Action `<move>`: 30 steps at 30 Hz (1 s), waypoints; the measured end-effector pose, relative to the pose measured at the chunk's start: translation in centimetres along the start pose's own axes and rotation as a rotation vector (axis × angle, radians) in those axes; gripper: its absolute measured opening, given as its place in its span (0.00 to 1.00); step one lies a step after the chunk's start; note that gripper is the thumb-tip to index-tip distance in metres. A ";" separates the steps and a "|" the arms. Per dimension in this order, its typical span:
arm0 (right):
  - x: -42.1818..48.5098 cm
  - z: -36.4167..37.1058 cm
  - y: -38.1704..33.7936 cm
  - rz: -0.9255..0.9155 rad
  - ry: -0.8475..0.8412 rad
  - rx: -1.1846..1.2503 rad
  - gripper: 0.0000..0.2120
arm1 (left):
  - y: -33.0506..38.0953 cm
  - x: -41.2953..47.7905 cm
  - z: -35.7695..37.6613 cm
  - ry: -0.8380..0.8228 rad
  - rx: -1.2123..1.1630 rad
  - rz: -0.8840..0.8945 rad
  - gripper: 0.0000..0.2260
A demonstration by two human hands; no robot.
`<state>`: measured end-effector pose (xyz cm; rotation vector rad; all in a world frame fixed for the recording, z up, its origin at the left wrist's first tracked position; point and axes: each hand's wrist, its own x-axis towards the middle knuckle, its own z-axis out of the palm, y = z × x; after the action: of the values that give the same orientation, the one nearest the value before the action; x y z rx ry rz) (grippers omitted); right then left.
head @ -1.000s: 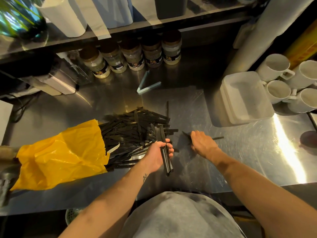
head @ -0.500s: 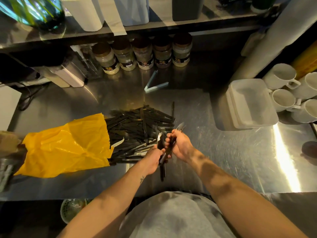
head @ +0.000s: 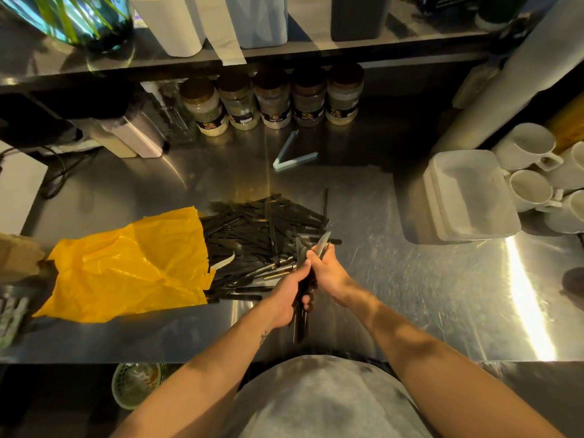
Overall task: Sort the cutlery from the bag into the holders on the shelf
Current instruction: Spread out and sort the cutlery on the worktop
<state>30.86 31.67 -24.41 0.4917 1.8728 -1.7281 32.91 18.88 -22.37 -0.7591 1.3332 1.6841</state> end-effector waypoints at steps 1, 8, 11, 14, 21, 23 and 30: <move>-0.2 0.1 -0.3 -0.013 -0.001 0.001 0.17 | 0.1 0.0 -0.2 -0.013 0.020 0.006 0.20; 0.6 0.3 -2.2 -0.156 0.170 0.160 0.15 | 0.1 -0.3 -0.6 -0.032 0.139 0.021 0.11; 1.4 0.1 -2.7 -0.140 0.136 0.060 0.17 | 0.5 -0.2 -1.0 0.019 0.178 0.030 0.12; 2.1 -0.1 -2.8 -0.116 0.171 -0.010 0.19 | 1.1 0.3 -1.2 -0.002 0.216 0.032 0.09; 2.9 0.5 -1.3 -0.084 0.095 -0.135 0.15 | 1.6 1.4 -1.6 -0.008 0.234 -0.006 0.05; 3.5 0.1 -1.2 -0.074 0.125 -0.121 0.13 | 1.6 1.6 -1.9 0.017 0.267 0.007 0.07; 7.9 -3.0 -0.8 -0.023 0.419 -0.396 0.10 | 1.8 2.7 -4.2 0.096 0.151 0.079 0.17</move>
<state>23.75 33.82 -28.48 0.7120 2.4481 -1.2816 29.89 15.34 -24.84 -0.7147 1.5567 1.6039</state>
